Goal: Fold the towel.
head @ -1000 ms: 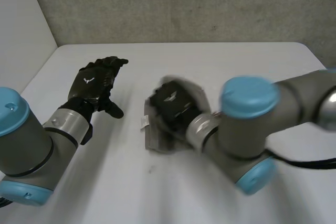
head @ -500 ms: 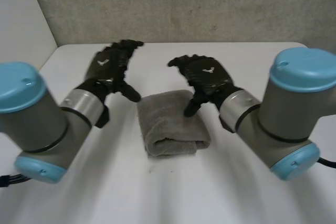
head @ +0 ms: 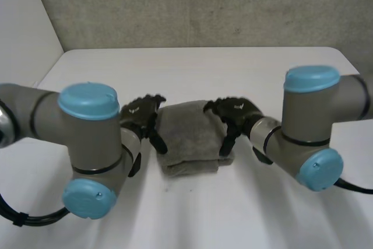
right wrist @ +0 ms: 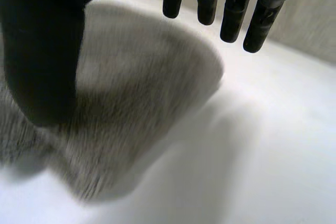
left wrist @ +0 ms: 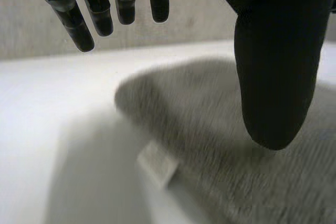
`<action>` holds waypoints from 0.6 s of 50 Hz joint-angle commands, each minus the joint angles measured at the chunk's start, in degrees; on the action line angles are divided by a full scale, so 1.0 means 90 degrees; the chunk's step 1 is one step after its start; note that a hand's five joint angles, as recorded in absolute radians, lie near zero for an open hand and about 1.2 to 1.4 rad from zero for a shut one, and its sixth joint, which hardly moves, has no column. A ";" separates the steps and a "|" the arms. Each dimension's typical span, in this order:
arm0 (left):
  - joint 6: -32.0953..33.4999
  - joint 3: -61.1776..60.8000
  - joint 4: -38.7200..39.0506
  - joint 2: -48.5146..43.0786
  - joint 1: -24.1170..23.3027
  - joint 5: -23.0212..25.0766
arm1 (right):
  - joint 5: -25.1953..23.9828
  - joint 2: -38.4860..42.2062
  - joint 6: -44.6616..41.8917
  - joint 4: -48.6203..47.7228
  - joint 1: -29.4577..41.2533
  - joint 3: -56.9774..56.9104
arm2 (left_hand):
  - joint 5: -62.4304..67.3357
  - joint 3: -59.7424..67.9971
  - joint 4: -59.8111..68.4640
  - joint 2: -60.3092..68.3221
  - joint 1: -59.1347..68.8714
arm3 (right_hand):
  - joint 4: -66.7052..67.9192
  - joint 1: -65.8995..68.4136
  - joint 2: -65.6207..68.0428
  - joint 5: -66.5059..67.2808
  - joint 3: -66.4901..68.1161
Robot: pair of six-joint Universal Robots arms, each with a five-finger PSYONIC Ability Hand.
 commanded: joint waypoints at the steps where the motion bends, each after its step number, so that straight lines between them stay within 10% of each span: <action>1: 0.0024 0.0063 -0.0113 0.1294 -0.0092 0.0044 | 0.0525 -0.1541 0.0503 -0.0062 -0.0081 0.0186 | -0.0167 0.0047 0.0049 0.0065 -0.0032 | -0.0387 -0.0200 -0.0351 -0.0437 -0.0268; 11: 0.0716 0.0599 -0.1272 0.3343 0.0951 0.0151 | 0.1474 -0.3146 0.0211 0.0339 -0.0540 0.0059 | -0.0167 0.0047 0.0049 0.0065 -0.0032 | -0.0387 -0.0200 -0.0351 -0.0437 -0.0268; 30: 0.0854 0.0971 -0.2759 0.3511 0.1109 0.0620 | 0.2050 -0.3527 -0.0258 0.0895 -0.0511 0.0049 | -0.0167 0.0047 0.0049 0.0065 -0.0032 | -0.0387 -0.0200 -0.0351 -0.0437 -0.0268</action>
